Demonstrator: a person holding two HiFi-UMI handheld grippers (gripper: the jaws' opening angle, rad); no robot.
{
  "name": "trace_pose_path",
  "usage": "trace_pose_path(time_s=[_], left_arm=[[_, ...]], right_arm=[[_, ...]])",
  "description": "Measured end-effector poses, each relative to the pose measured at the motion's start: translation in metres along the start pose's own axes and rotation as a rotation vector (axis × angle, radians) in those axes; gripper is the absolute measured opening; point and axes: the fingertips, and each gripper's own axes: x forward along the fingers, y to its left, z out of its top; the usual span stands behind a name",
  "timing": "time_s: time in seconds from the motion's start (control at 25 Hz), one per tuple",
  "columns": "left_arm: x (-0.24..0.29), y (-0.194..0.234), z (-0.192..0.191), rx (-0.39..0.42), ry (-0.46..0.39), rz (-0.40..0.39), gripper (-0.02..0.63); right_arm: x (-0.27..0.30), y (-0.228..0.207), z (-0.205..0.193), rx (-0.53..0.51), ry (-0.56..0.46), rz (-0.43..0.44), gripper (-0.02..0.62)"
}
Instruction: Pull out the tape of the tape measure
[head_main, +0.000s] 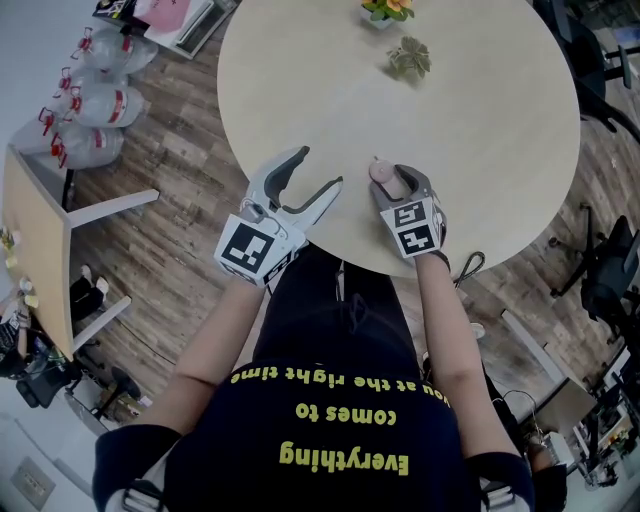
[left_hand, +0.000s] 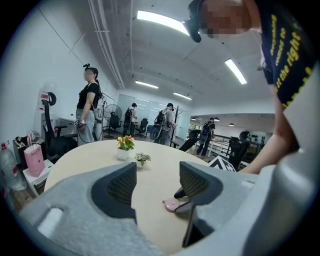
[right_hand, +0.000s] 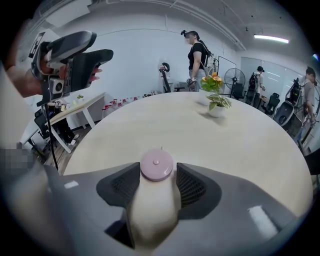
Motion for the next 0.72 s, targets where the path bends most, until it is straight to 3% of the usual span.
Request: trace_pose_path(time_s=[0.36,0.48,0.72], left_arm=[[-0.001,-0.004,-0.001,0.010,0.000,-0.030,0.267],[0.000,-0.014,-0.001,0.021,0.004,-0.103,0.267],[0.008,-0.047,0.004,0.051,0.021,-0.323,0.267]], right_arm=[[-0.011,-0.001,0.007,-0.041,-0.014,0.061,0.216],[-0.038,-0.001,0.024,-0.048,-0.073,0.142,0.215],[-0.108,0.008,0.066,-0.159,-0.165,0.323,0.213]])
